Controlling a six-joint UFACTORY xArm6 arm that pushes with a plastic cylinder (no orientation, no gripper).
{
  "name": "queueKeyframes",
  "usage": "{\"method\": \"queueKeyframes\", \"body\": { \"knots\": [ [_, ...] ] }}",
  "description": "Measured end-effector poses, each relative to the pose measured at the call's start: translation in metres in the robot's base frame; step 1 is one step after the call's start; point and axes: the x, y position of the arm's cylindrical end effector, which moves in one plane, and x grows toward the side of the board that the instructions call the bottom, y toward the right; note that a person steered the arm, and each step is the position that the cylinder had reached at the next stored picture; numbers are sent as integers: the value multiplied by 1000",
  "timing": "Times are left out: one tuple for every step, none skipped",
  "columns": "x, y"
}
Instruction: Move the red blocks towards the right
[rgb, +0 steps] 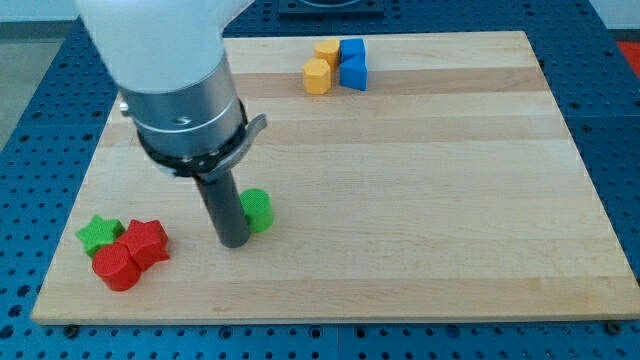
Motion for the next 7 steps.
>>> {"method": "queueKeyframes", "body": {
  "knots": [
    [36, 0],
    [68, -16],
    [82, -24],
    [81, -71],
    [82, -78],
    [81, -104],
    [80, -157]
  ]
}}
